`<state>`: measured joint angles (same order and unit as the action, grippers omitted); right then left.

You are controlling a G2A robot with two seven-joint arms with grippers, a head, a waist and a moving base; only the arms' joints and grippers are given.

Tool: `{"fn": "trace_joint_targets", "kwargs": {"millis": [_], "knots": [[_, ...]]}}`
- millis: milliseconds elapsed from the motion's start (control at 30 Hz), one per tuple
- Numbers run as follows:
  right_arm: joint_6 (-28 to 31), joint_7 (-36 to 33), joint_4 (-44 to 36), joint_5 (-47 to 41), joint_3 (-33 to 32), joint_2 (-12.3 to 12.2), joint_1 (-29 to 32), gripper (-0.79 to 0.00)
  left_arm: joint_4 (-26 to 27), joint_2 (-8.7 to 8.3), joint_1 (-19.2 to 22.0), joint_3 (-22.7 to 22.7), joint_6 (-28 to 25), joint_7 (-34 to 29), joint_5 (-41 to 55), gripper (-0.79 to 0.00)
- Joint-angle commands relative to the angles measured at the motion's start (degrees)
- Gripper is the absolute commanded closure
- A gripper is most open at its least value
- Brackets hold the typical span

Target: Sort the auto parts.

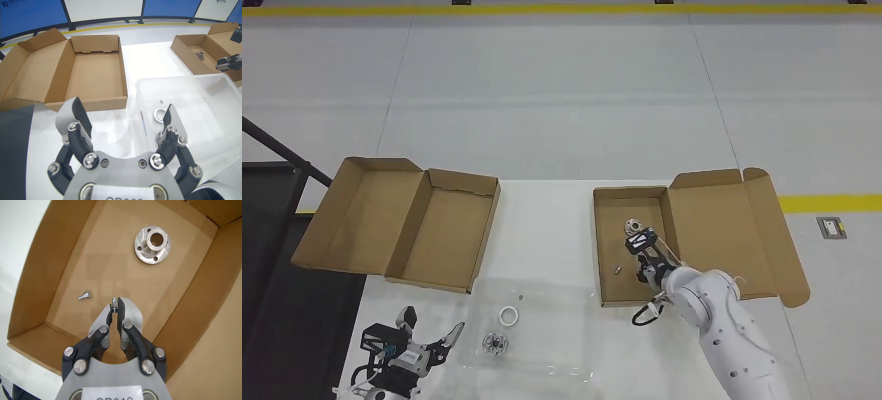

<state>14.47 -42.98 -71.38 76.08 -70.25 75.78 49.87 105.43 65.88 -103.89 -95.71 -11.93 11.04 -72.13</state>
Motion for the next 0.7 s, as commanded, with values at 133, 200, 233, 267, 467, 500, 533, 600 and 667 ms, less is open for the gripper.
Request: {"fn": "trace_joint_targets", "kwargs": {"millis": [133,200,233,267,467,500,533,600,667], "knots": [[-2.4,-1.3,2.6,0.7,1.4,0.4,-1.8,0.0,0.0,0.0,0.0,0.0,0.0,0.0,0.0,-0.785],[-3.0,-0.7,2.3,1.5,1.6,0.4,-1.7,0.0,0.0,0.0,0.0,0.0,0.0,0.0,0.0,-0.785],[-3.2,-0.3,2.1,1.6,1.6,0.3,-1.5,0.0,0.0,0.0,0.0,0.0,0.0,0.0,0.0,-0.785],[-3.4,0.0,1.8,1.9,1.6,0.3,-1.2,0.0,0.0,0.0,0.0,0.0,0.0,0.0,0.0,-0.785],[-4.2,0.9,-1.3,2.9,0.9,0.0,0.6,0.0,0.0,0.0,0.0,0.0,0.0,0.0,0.0,-0.785],[-4.4,1.4,-2.1,3.1,0.7,-0.1,1.0,0.0,0.0,0.0,0.0,0.0,0.0,0.0,0.0,-0.785],[-4.5,2.1,-3.0,3.2,0.5,-0.1,1.6,0.0,0.0,0.0,0.0,0.0,0.0,0.0,0.0,-0.785],[-4.5,3.8,-5.5,3.3,-0.1,-0.3,3.2,-0.132,0.0,0.0,0.0,0.0,0.0,0.0,0.0,-0.785],[-4.5,5.7,-8.6,3.8,-0.7,-0.6,5.2,-0.36,0.0,0.0,0.0,0.0,0.0,0.0,0.0,-0.785]]}}
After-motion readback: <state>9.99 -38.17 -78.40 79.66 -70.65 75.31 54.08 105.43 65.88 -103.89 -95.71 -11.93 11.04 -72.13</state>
